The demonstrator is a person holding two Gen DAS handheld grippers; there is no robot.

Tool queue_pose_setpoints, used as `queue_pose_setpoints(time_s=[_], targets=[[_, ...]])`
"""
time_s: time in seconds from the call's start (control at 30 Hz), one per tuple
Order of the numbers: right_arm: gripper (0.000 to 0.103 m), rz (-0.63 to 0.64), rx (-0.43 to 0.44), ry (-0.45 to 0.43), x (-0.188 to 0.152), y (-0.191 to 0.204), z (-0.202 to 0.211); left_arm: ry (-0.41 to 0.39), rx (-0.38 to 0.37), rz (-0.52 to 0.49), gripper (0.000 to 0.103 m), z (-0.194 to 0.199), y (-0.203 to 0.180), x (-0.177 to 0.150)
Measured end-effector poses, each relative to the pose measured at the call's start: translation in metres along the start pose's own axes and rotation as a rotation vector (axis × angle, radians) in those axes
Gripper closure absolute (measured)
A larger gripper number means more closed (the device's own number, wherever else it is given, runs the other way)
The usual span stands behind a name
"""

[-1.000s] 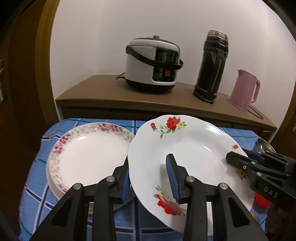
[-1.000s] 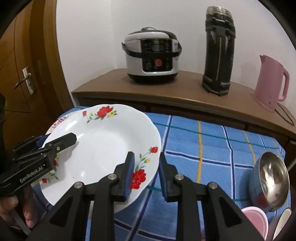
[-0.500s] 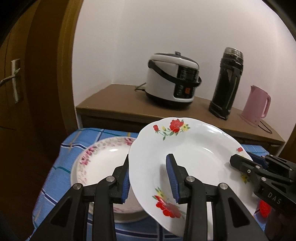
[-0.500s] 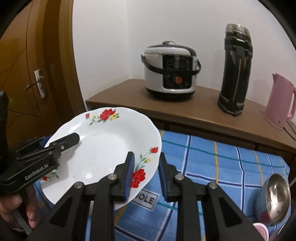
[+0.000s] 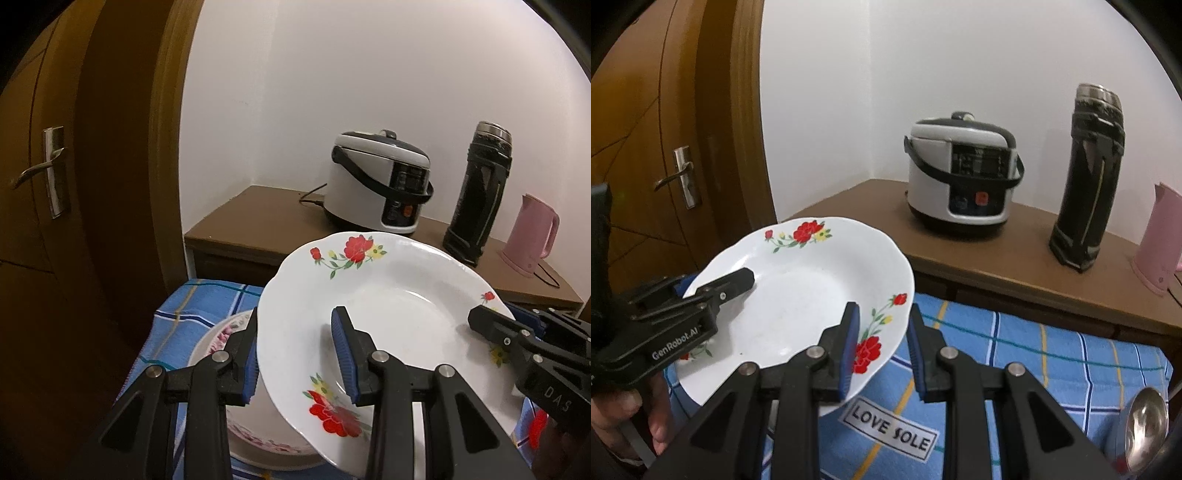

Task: Organize plates and bowls
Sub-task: 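Carry the red-rose plate over the floral bowl stack with both grippers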

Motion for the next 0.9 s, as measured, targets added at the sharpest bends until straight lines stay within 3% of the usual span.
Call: queue_pose_setpoints(time_s=[0.43, 0.9], targets=[[0.077, 0.011, 0.009, -0.011, 0.013, 0.007, -0.02, -0.044, 0.03, 0.028, 0.064, -0.007, 0.021, 0.02], [0.077, 0.008, 0.039, 0.001, 0.009, 0.011, -0.045, -0.066, 0.068, 0.061, 0.064, -0.024, 0.043, 0.02]])
Point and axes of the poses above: each gripper's, at about its wrist camera, not at the fingertips, and z roughly against the way its jaws point, y to its left, x to its top, the point moved 10 cm from there along -z, roughly the way its jaws point, and after that the axes turned 15 degrees about z, right-handed, at the moved point
